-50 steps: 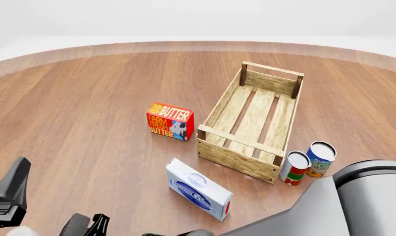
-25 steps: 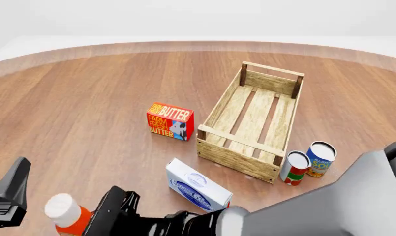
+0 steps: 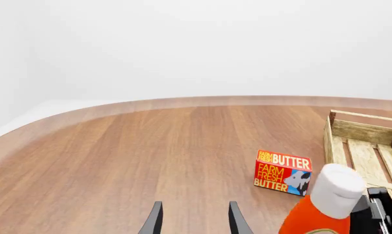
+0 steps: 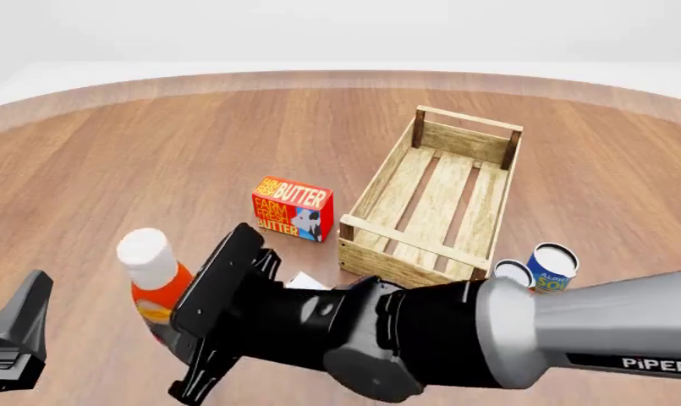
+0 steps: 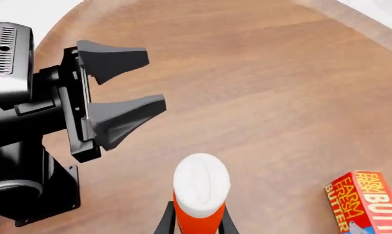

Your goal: Pick up the ketchup, and put it in the wooden tray.

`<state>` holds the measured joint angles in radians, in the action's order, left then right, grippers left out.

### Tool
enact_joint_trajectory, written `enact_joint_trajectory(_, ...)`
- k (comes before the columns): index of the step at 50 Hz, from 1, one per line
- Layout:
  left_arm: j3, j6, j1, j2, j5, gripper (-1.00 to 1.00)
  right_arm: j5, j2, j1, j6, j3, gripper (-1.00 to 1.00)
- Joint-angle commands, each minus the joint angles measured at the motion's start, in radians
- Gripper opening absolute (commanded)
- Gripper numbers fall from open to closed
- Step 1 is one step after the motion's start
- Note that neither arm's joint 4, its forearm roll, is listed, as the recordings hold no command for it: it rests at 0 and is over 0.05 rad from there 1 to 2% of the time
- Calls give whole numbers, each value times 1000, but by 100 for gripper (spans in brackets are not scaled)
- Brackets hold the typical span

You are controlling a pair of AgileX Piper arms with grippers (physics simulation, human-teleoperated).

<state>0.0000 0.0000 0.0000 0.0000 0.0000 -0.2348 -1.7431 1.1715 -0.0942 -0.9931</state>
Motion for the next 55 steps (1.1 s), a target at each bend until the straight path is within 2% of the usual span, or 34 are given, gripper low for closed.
enact_joint_trajectory(1,0,0,0,0,0,100,145,82,-85,-2,-75,-100)
enact_joint_trajectory(3,0,0,0,0,0,100,166,89,-96,1,-88,-100)
enact_joint_trajectory(5,0,0,0,0,0,100,201,99,-117,40,-107,-100)
enact_joint_trajectory(7,0,0,0,0,0,100,203,143,-122,50,-103,-100)
enact_joint_trajectory(8,0,0,0,0,0,100,231,137,-156,31,-115,-100)
enact_joint_trajectory(9,0,0,0,0,0,100,234,149,-140,56,-118,-100)
enact_joint_trajectory(10,0,0,0,0,0,100,269,135,-169,39,-136,-100)
enact_joint_trajectory(12,0,0,0,0,0,100,271,144,-188,33,-134,-100)
enact_joint_trajectory(13,0,0,0,0,0,100,271,166,-199,50,-131,-100)
enact_joint_trajectory(14,0,0,0,0,0,100,285,180,-247,45,-128,-100)
enact_joint_trajectory(16,0,0,0,0,0,100,294,187,-255,64,-128,-100)
enact_joint_trajectory(19,0,0,0,0,0,100,296,202,-287,46,-118,-100)
enact_joint_trajectory(26,0,0,0,0,0,100,314,233,-344,52,-104,-100)
enact_joint_trajectory(34,0,0,0,0,0,100,360,313,-481,62,-88,-100)
enact_joint_trajectory(48,0,0,0,0,0,100,351,334,-641,91,-35,-100)
enact_joint_trajectory(55,0,0,0,0,0,100,309,316,-716,88,14,-100)
